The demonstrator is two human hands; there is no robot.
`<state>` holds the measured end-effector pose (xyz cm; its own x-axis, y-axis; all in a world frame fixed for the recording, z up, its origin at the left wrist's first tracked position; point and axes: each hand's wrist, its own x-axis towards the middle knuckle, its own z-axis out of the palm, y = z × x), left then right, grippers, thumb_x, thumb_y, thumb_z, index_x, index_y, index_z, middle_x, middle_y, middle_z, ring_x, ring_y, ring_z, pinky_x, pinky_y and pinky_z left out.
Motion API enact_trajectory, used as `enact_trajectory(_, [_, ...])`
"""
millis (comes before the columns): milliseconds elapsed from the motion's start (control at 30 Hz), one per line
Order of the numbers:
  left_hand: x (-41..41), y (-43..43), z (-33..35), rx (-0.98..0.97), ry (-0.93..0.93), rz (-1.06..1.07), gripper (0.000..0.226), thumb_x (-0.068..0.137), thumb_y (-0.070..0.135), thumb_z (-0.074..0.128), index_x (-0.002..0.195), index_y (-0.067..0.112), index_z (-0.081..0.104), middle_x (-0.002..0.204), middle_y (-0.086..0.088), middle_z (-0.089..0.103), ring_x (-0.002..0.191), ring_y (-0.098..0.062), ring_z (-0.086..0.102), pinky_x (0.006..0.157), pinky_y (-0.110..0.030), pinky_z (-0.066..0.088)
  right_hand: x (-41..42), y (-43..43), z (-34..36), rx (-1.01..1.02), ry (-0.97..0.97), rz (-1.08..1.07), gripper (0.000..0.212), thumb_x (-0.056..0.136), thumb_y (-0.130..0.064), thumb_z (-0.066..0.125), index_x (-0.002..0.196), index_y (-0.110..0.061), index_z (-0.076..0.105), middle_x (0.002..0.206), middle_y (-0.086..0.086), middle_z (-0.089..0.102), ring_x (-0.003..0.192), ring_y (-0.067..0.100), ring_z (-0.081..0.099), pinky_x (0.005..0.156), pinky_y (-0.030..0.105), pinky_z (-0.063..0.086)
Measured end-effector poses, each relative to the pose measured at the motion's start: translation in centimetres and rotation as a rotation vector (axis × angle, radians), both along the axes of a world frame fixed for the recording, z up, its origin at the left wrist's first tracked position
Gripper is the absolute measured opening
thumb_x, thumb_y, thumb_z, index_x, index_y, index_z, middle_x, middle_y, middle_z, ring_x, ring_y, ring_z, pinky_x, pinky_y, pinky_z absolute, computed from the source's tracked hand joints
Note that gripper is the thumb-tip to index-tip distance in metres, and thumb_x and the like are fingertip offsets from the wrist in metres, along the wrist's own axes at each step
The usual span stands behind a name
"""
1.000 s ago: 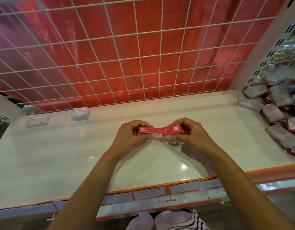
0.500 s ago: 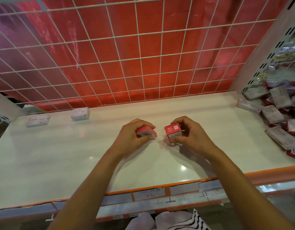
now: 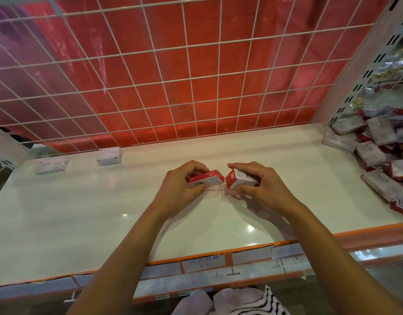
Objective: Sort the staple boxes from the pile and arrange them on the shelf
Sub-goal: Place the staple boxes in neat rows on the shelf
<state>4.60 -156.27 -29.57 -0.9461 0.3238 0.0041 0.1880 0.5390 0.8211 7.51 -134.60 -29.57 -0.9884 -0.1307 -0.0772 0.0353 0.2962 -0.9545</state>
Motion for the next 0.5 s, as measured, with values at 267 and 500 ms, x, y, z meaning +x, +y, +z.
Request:
enact_trajectory(267, [0.18, -0.09, 0.03, 0.054, 0.017, -0.016, 0.024, 0.08, 0.014, 0.074, 0.092, 0.033, 0.066, 0.093, 0.013, 0.063, 0.083, -0.007, 0.06, 0.068, -0.013, 0.047, -0.08, 0.15, -0.65, 0.039, 0.006, -0.045, 0.039, 0.072, -0.005, 0.078, 0.092, -0.028, 0.053, 0.097, -0.013, 0.062, 0.092, 0.008, 0.062, 0.073, 0.022, 0.057])
enact_trajectory(500, [0.04, -0.11, 0.01, 0.044, 0.02, -0.01, 0.025, 0.081, 0.013, 0.073, 0.092, 0.034, 0.066, 0.094, 0.014, 0.064, 0.086, -0.007, 0.06, 0.071, -0.011, 0.046, -0.16, 0.09, -0.69, 0.042, -0.001, -0.037, 0.04, 0.073, -0.006, 0.078, 0.092, -0.035, 0.056, 0.099, -0.018, 0.061, 0.095, 0.007, 0.06, 0.069, 0.015, 0.054])
